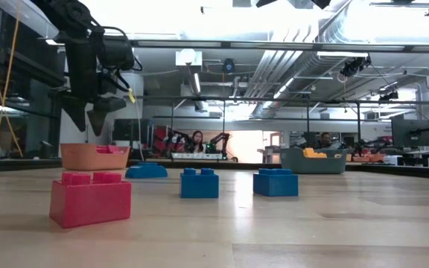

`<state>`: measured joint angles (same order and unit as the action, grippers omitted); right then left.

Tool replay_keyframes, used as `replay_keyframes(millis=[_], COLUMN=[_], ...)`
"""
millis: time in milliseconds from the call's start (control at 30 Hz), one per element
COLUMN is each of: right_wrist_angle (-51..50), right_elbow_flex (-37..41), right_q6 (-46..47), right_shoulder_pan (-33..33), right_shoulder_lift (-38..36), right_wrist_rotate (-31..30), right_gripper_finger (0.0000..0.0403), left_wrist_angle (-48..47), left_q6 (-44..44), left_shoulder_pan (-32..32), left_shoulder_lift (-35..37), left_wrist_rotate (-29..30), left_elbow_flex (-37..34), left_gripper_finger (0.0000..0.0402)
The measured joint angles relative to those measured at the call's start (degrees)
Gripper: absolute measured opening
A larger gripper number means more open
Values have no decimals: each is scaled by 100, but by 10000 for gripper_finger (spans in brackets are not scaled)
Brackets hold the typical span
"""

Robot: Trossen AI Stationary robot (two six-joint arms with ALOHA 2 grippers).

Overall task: Sort blocks
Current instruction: Put the blue game piece into the green bin

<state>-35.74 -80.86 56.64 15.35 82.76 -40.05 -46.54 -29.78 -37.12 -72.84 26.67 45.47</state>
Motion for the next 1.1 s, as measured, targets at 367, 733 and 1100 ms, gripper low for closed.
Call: replay_keyframes(millis=[367,733,1100], right_wrist_angle=[1,1,1], right_elbow_flex=[0,0,0], right_q6=[136,131,3], right_shoulder_pan=[0,0,0], right_shoulder_lift=[0,0,0], right_wrist_rotate=[0,0,0], right_gripper_finger=[161,161,161], left_wrist_angle=[5,16,322], left_q6=[-1,-17,-20], left_shoulder_pan=[0,2,31], left_shoulder_lift=[0,0,0], left_wrist_rotate=[-91,-370,-1007], left_elbow_flex=[0,0,2], left_gripper_finger=[211,211,211])
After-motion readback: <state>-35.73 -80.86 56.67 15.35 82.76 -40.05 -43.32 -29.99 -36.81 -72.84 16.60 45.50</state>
